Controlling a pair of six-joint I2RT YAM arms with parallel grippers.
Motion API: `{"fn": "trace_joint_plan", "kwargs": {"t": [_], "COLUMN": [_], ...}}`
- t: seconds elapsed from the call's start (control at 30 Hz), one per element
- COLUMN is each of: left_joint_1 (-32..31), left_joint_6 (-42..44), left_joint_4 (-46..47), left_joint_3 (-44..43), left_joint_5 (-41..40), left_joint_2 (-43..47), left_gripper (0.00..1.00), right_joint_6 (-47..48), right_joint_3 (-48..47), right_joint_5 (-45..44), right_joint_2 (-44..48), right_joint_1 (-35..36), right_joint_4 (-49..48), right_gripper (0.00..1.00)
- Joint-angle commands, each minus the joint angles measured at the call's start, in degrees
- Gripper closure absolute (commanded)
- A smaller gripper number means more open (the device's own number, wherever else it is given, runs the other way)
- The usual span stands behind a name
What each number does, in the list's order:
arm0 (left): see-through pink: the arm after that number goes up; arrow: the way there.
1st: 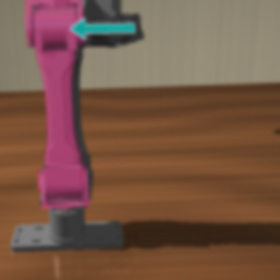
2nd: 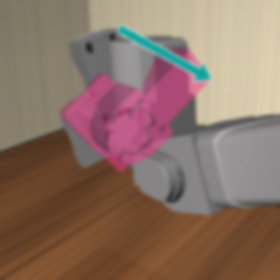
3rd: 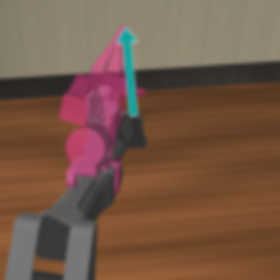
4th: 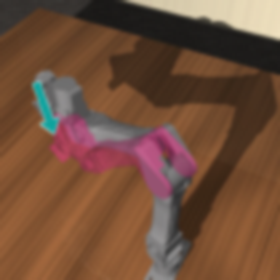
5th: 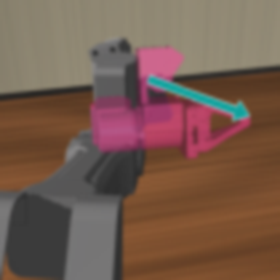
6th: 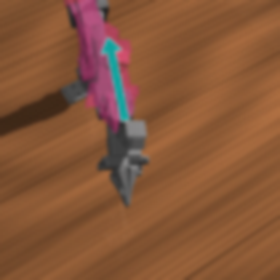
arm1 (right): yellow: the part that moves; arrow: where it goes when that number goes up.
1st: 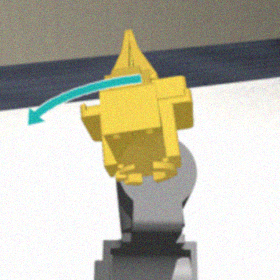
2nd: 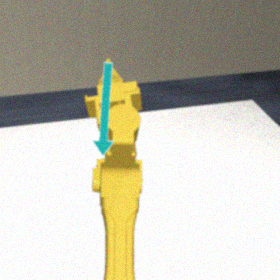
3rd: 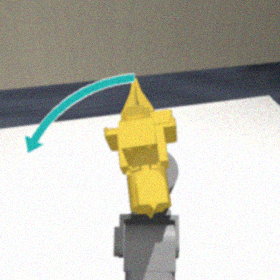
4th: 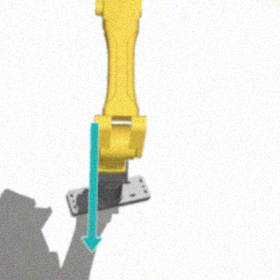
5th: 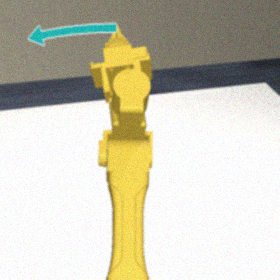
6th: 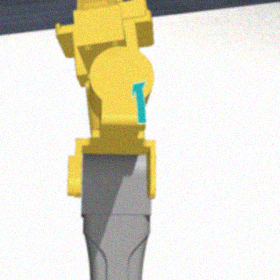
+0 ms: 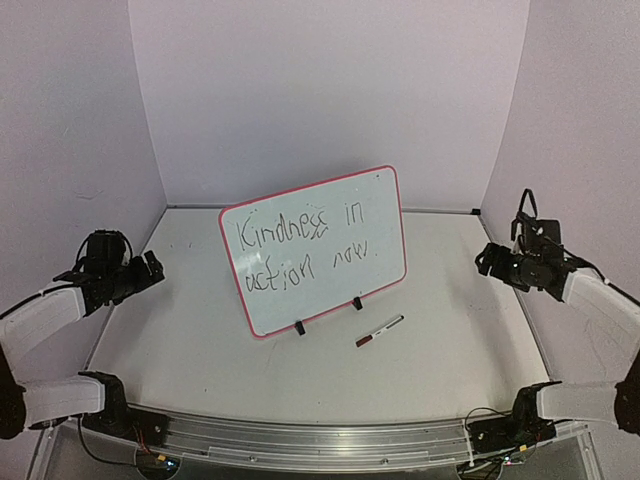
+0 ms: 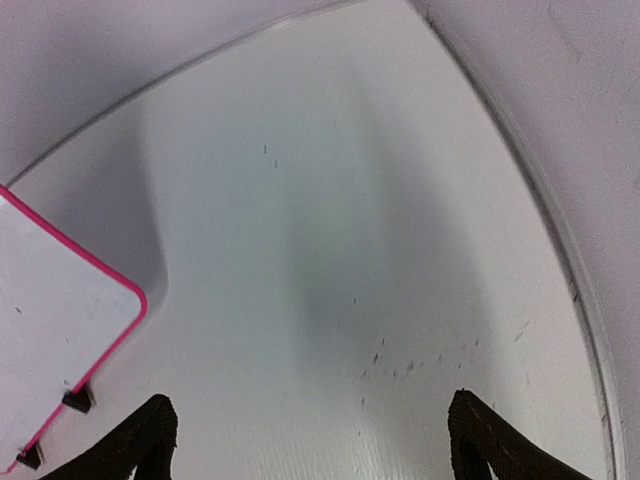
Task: Write a sentence on the whiteboard
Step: Reset both arms
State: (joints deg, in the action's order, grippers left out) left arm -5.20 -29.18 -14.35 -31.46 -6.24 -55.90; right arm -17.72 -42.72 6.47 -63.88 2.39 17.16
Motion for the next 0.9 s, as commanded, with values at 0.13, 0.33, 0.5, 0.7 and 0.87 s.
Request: {"fn": "trace_joint_plan", "kwargs": {"t": [0.13, 0.33, 0.5, 0.7, 0.87], "left_joint_1": [0.81, 0.75, 0.73, 0.73, 0.73], "left_joint_6": [12.63, 19.98, 21.58, 20.58, 20.89], "left_joint_4": [32.09, 51.25, 54.74, 53.22, 53.78], "left_joint_3": [0.47, 12.77, 15.46, 14.08, 14.28], "left_joint_5": [-18.37, -21.28, -23.07, -22.66, -22.27], "left_joint_2": [-3.02, -4.54, -6.78, -9.91, -10.01], "left_gripper": [0.0, 0.0, 0.0, 0.0, 0.0], "right_joint_6": [7.46, 13.07, 13.81, 13.43, 13.62], "right_joint_3": [19.97, 29.5, 34.63, 34.97, 35.11], "right_joint_5": [-20.14, -22.75, -24.47, -24.29, -24.55], "right_joint_2": [11.53, 10.98, 10.32, 11.04, 11.46], "right_joint_1": [0.19, 0.16, 0.16, 0.16, 0.14], "right_joint_4": [-39.4, -53.57, -59.81, -59.87, -59.78], "right_gripper": [0.11, 0.11, 0.11, 0.11, 0.11]}}
